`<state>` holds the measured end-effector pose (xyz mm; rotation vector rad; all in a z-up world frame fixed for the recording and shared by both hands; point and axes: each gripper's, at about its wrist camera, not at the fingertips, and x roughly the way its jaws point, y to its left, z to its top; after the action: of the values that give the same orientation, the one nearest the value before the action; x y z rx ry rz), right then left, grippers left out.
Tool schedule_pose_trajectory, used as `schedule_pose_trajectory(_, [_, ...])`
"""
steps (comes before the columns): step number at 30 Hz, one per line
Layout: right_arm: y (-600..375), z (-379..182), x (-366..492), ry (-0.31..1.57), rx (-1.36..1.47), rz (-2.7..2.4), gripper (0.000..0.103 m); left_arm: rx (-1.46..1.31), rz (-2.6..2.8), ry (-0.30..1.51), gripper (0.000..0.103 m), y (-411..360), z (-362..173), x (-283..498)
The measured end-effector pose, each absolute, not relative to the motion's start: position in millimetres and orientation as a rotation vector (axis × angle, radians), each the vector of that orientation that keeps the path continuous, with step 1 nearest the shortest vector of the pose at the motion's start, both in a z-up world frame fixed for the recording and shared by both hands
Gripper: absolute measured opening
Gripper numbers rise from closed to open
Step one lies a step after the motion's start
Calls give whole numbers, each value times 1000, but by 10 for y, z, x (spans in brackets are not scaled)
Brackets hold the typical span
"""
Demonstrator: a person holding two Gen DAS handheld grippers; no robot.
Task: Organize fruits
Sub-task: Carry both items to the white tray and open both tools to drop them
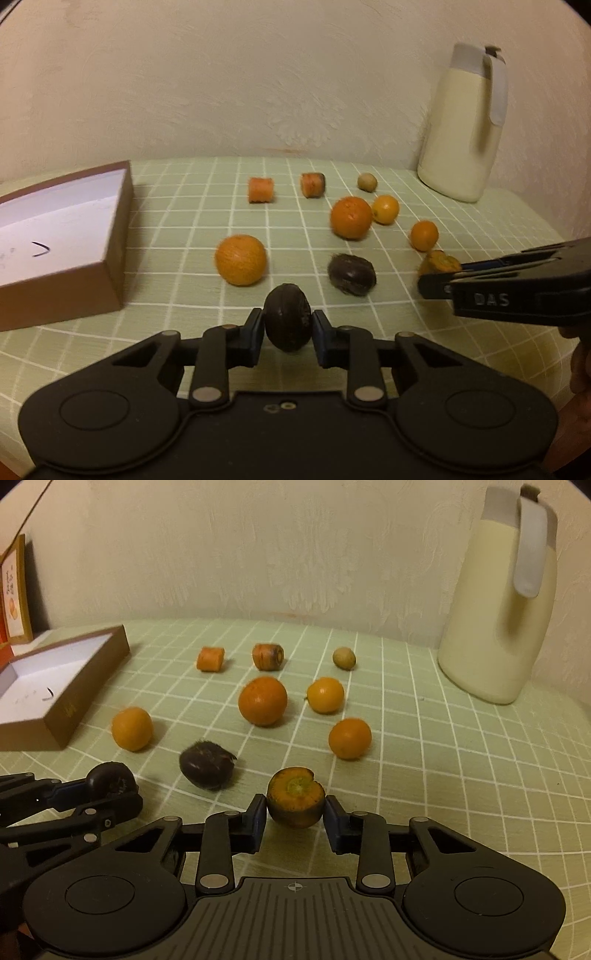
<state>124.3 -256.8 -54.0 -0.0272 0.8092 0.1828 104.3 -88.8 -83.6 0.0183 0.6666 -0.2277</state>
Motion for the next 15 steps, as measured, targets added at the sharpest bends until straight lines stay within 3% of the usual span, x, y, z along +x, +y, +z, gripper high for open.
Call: schedule_pose_trajectory(15, [-1927, -101, 1128, 619, -4, 326, 34, 24, -32, 514, 17, 17, -196, 842])
